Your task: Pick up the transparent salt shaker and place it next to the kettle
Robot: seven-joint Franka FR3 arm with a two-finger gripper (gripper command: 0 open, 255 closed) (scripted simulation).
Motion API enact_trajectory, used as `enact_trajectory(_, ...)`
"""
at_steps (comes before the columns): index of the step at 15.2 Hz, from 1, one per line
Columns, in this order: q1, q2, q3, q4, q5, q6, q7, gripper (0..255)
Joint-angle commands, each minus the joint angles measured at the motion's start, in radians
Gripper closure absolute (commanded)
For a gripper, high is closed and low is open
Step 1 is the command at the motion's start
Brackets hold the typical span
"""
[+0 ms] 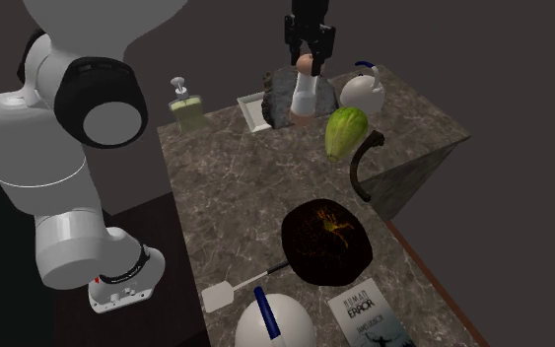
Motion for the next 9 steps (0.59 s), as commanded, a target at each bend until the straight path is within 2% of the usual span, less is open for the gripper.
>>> enact_trajectory(1,0.006,0.023,-0.001,0.06,-0.006,-0.037,-0.005,255)
enact_trajectory(4,-0.055,-0.136,-0.011,-0.174,0.026,0.046,-0.045,255)
enact_trajectory(9,-0.123,-0.335,-0.05,-0.434,0.058,0.124,-0.133,255)
